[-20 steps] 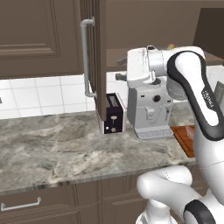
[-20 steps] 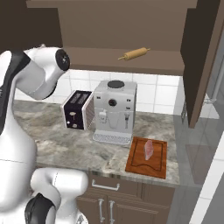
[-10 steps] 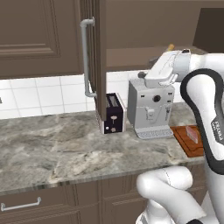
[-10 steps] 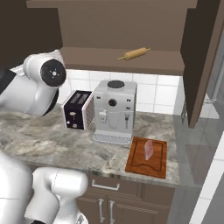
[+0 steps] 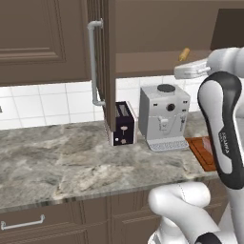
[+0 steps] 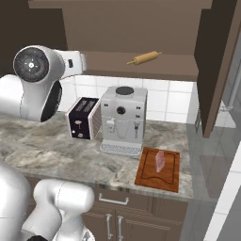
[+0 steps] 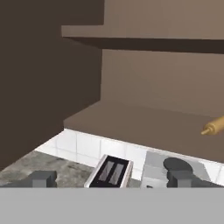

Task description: Open the cabinet, retrieve the rolling pin, and place it next to the meat on the cutting board to prepare for tenderizing.

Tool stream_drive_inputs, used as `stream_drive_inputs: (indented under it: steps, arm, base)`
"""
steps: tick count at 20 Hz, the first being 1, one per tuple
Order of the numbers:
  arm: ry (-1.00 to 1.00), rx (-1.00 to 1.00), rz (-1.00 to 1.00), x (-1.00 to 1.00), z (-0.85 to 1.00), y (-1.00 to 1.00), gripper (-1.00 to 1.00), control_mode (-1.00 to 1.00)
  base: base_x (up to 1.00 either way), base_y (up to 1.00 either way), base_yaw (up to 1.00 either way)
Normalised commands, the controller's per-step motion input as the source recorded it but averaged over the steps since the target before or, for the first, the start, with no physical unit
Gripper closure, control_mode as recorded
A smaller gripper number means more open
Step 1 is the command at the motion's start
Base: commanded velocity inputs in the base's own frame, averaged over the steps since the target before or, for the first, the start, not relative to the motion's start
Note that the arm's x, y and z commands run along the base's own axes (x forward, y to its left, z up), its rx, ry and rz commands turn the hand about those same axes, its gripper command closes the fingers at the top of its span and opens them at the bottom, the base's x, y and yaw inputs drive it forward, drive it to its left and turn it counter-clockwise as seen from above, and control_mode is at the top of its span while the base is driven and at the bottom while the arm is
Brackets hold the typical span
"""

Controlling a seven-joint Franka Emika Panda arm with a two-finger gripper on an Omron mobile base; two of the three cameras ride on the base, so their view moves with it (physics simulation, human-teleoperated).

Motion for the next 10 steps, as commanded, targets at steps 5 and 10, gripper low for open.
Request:
stream_drive_inputs:
  steps: [5,10]
  arm:
    - [0.09,0.0,-0.43,-0.02,0.01,-0.43,-1.0,-1.0]
    - [0.01,-0.04,-0.17,0.0,0.0,-0.23,-1.0,-1.0]
  base:
    - [0.0,0.0,0.0]
    - [0.0,0.0,0.0]
